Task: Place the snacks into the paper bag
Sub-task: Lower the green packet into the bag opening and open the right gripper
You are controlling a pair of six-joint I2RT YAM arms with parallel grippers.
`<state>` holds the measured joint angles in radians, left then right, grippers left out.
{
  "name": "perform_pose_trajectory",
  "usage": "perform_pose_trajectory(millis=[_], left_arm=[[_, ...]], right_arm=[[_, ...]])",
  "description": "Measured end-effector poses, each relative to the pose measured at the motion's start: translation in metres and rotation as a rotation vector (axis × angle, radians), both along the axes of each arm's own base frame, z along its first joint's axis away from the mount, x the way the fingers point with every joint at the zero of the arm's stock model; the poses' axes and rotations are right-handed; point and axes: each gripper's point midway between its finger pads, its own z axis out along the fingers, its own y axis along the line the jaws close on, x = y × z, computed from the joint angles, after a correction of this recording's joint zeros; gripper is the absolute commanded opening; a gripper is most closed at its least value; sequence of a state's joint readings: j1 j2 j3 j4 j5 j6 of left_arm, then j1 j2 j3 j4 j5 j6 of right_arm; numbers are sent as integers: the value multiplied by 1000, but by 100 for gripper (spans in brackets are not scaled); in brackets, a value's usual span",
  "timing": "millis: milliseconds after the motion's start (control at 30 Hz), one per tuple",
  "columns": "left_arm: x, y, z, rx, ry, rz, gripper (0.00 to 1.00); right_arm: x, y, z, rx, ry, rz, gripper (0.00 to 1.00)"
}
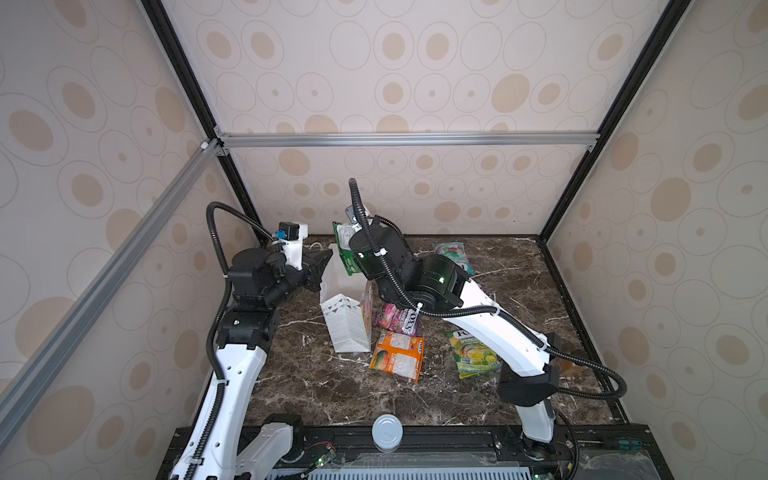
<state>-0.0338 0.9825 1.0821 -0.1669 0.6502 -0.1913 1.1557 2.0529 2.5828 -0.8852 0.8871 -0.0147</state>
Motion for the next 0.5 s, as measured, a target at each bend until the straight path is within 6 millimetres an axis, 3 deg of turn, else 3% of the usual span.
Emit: perform_pose_trajectory(millis=[233,400,500], left_arm=[[-3,-2,3,-8,-11,-12,9],[-6,-2,7,-8,-26,-13,11],[-6,0,7,-8,-27,0,42]], right_arm=[[2,7,-11,11,23,-2,0],[5,16,-30,-1,54,-2,0],[9,21,-41,-12,71,-5,0]])
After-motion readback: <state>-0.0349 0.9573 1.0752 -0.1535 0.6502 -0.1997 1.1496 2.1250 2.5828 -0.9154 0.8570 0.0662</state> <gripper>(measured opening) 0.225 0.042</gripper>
